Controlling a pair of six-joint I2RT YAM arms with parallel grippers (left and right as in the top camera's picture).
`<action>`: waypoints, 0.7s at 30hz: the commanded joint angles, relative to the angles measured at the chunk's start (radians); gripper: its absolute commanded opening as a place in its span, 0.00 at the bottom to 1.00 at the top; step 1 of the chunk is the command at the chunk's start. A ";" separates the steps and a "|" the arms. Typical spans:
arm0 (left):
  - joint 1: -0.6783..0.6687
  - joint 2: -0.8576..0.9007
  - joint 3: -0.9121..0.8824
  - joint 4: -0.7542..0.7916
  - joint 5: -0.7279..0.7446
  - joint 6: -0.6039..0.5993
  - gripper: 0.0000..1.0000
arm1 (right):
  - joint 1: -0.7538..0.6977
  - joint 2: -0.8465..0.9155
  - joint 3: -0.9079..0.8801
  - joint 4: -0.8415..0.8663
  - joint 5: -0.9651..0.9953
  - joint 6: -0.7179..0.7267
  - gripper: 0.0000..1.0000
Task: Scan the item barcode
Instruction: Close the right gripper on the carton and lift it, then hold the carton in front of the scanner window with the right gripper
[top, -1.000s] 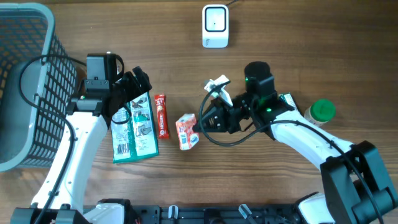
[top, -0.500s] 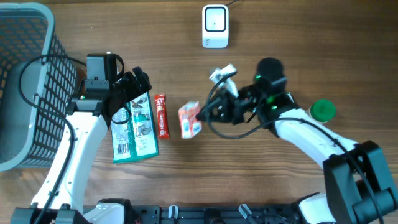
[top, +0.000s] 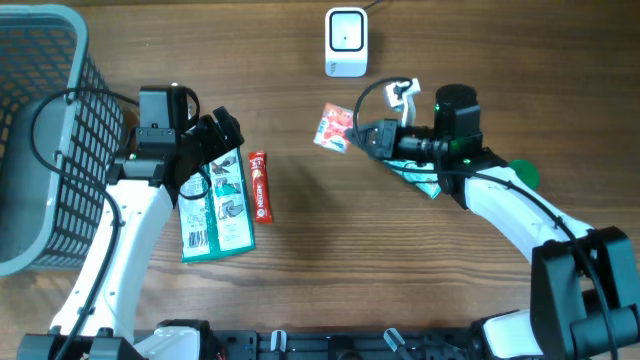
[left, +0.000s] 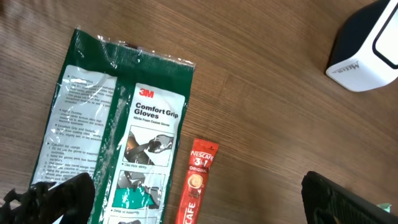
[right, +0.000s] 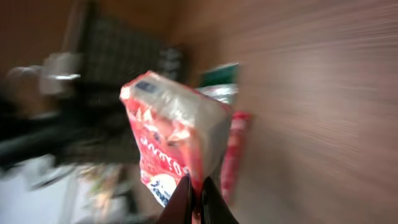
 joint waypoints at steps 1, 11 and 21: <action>-0.002 -0.011 0.016 0.004 -0.010 0.004 1.00 | -0.005 -0.013 0.026 -0.052 0.226 -0.258 0.04; -0.002 -0.011 0.016 0.004 -0.010 0.004 1.00 | -0.017 0.002 0.608 -0.717 0.516 -0.623 0.04; -0.002 -0.011 0.016 0.004 -0.010 0.004 1.00 | 0.081 0.102 0.964 -0.772 0.952 -0.937 0.04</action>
